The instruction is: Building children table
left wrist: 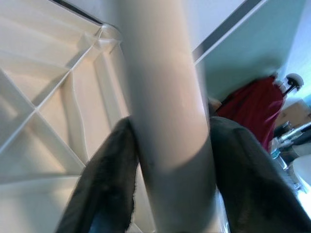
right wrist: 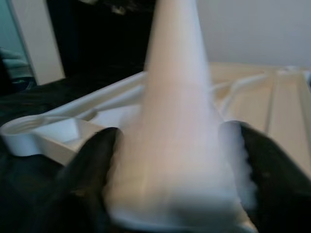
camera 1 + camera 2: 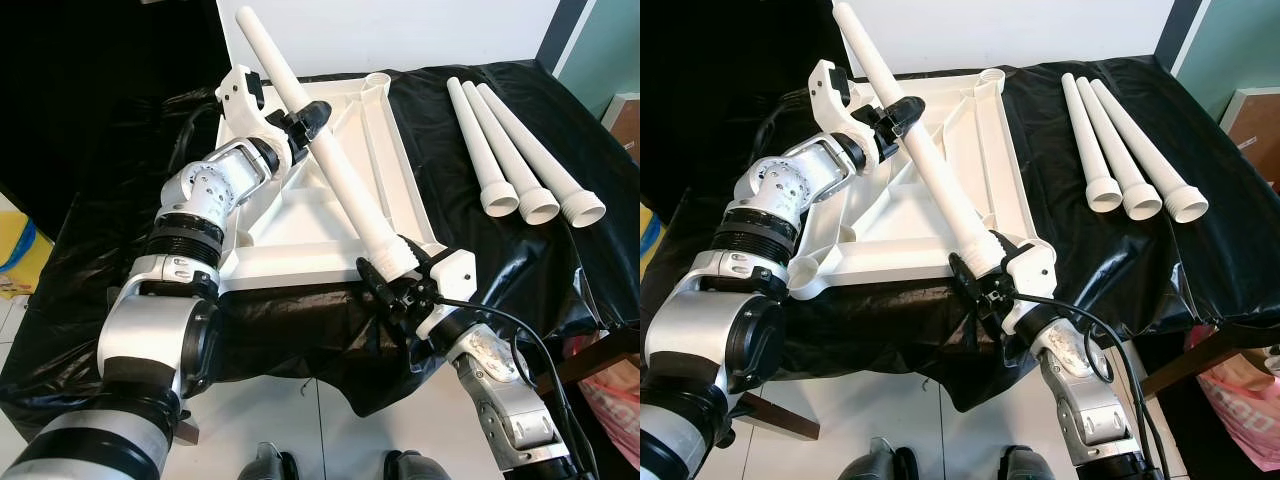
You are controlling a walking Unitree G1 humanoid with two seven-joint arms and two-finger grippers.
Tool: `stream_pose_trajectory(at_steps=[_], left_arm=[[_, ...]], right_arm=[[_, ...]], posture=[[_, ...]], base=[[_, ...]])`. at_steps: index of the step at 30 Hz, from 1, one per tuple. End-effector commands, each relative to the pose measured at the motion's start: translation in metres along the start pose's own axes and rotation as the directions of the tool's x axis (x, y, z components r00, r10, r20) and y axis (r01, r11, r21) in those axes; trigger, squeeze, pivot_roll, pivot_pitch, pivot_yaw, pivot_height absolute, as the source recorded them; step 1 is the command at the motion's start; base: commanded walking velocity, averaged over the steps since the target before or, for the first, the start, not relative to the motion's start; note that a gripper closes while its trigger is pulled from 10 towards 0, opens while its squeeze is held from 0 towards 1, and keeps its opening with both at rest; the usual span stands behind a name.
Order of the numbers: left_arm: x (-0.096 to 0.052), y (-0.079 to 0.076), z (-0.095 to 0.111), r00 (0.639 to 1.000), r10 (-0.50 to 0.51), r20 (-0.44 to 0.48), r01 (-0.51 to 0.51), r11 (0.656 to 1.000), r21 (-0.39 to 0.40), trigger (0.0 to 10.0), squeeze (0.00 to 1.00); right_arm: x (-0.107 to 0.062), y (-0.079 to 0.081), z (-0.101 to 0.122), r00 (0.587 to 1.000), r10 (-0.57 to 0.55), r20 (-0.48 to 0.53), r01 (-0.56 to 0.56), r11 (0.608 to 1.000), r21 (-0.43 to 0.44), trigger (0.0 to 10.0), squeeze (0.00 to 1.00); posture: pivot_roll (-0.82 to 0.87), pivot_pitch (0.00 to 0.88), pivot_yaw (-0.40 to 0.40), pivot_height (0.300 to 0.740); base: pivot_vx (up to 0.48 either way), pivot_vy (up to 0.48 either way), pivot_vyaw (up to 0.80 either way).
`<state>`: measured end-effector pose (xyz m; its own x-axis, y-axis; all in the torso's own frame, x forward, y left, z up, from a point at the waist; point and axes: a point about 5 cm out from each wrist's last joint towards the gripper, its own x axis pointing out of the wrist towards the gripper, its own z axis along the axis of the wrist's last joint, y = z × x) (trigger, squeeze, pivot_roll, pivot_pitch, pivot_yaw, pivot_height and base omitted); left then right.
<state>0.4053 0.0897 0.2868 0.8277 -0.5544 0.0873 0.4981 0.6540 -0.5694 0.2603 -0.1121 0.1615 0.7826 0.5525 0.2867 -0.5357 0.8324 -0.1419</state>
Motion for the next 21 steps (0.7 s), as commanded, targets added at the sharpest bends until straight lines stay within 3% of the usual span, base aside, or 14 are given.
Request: stream_pose_trajectory(at_steps=[1, 2, 10, 11, 18, 19, 21], left_arm=[[-0.002, -0.018, -0.002, 0.935, -0.354, -0.033, 0.354, 0.935, 0.012, 0.0, 0.0], [-0.002, -0.019, 0.0, 0.935, -0.354, -0.032, 0.354, 0.935, 0.009, 10.0, 0.0], [-0.004, -0.031, 0.017, 0.919, -0.394, 0.013, 0.393, 0.918, 0.055, 10.0, 0.0], [-0.006, -0.036, 0.024, 0.912, -0.408, 0.035, 0.405, 0.911, 0.078, 10.0, 0.0], [-0.01, -0.051, 0.04, 0.892, -0.443, 0.088, 0.433, 0.894, 0.115, 10.0, 0.0], [-0.013, -0.06, 0.05, 0.877, -0.464, 0.122, 0.447, 0.883, 0.145, 10.0, 0.0], [-0.013, -0.06, 0.05, 0.877, -0.464, 0.122, 0.447, 0.883, 0.145, 10.0, 0.0]], right_arm=[[0.003, 0.001, 0.007, 0.999, 0.015, 0.038, -0.015, 1.0, -0.015, 10.0, 0.0], [0.003, 0.001, 0.006, 0.999, 0.013, 0.032, -0.014, 1.0, 0.011, 10.0, 1.0], [0.005, -0.006, 0.007, 0.999, -0.04, 0.021, 0.039, 0.996, 0.074, 10.0, 1.0], [0.007, -0.008, 0.008, 0.998, -0.062, 0.017, 0.06, 0.994, 0.093, 10.0, 0.0], [0.015, -0.012, 0.013, 0.996, -0.091, 0.005, 0.09, 0.987, 0.136, 10.0, 0.0], [0.022, -0.013, 0.017, 0.995, -0.1, 0.002, 0.098, 0.984, 0.146, 10.0, 0.0], [0.022, -0.013, 0.017, 0.995, -0.1, 0.002, 0.098, 0.984, 0.146, 10.0, 0.0]], posture=[[-0.17, 0.075, 0.053, 0.74], [-0.17, 0.074, 0.053, 0.74], [-0.16, 0.076, 0.051, 0.74], [-0.16, 0.079, 0.048, 0.74], [-0.15, 0.085, 0.044, 0.74], [-0.15, 0.089, 0.042, 0.74], [-0.15, 0.089, 0.042, 0.74]], base=[[0.0, 0.0, 0.0], [0.0, 0.0, 0.0], [0.0, 0.0, 0.0], [0.0, 0.0, 0.0], [0.0, 0.0, 0.0], [0.0, 0.0, 0.0], [0.0, 0.0, 0.0]])
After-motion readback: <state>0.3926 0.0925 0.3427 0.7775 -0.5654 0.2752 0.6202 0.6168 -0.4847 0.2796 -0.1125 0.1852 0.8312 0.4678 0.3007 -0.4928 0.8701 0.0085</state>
